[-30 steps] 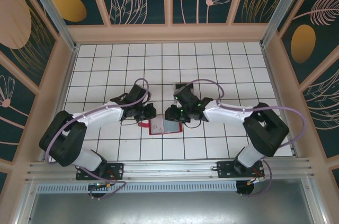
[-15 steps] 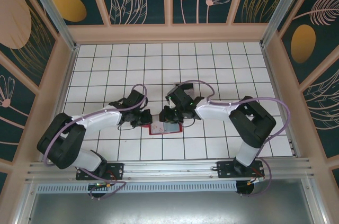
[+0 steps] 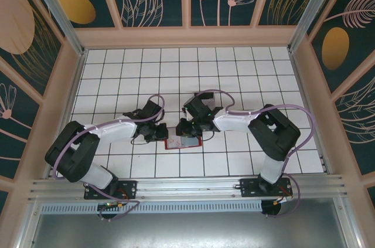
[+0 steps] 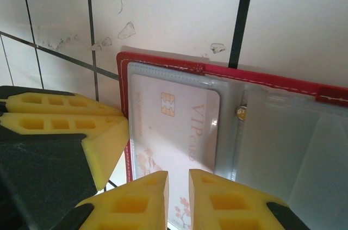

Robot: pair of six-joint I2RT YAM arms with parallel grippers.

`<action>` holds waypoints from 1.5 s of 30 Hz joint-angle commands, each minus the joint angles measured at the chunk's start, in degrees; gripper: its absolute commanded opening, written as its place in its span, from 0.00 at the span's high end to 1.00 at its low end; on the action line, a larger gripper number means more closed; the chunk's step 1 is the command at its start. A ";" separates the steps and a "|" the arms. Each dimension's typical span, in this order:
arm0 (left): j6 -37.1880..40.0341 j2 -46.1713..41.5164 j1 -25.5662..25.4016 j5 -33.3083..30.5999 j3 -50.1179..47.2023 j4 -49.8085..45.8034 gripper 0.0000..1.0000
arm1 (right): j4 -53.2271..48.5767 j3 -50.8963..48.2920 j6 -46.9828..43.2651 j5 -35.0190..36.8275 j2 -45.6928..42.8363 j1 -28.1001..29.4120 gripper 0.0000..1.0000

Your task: Take the credit cards out of the card holder

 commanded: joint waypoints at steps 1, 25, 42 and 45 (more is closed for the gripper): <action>1.31 1.90 0.05 0.31 0.37 -1.83 0.85 | -1.21 0.20 -1.50 1.59 0.99 -0.12 0.82; 3.11 4.86 -0.52 -2.07 1.27 -4.64 0.86 | 2.87 -4.26 -0.36 1.43 0.66 0.05 0.81; 4.13 7.84 -2.32 -4.70 3.02 -6.97 0.89 | 7.91 -5.19 1.66 -3.14 1.75 0.23 0.85; 4.15 8.40 -2.87 -4.70 3.10 -6.84 0.89 | 7.94 -5.11 1.74 -3.28 2.24 0.29 0.84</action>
